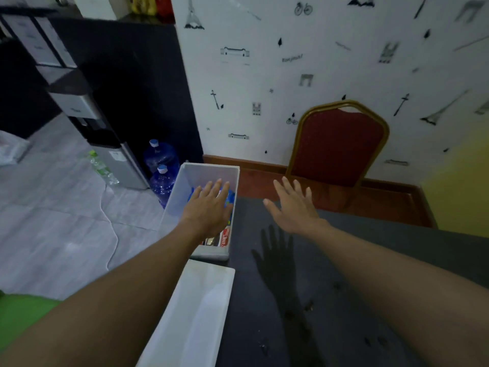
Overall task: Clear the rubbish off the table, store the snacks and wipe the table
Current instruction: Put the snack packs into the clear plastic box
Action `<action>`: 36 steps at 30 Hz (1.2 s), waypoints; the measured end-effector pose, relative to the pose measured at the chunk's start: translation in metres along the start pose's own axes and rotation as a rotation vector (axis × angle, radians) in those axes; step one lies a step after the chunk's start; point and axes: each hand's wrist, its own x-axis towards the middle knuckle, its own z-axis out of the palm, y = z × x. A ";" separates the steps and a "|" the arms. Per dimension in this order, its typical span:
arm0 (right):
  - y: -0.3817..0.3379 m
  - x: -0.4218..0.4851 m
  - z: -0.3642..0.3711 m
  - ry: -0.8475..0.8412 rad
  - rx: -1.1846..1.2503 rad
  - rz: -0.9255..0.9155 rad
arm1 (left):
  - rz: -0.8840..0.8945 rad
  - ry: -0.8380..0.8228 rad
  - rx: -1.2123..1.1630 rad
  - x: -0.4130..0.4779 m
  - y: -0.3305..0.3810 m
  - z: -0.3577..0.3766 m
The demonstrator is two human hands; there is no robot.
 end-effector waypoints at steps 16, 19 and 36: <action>0.162 -0.098 -0.039 0.063 0.058 0.290 | 0.241 -0.009 -0.014 0.023 0.183 -0.001; 0.191 -0.118 -0.039 0.067 0.073 0.341 | 0.293 -0.031 -0.006 0.023 0.218 0.008; 0.327 -0.223 -0.002 0.023 0.171 0.672 | 0.471 -0.291 -0.048 0.016 0.381 0.087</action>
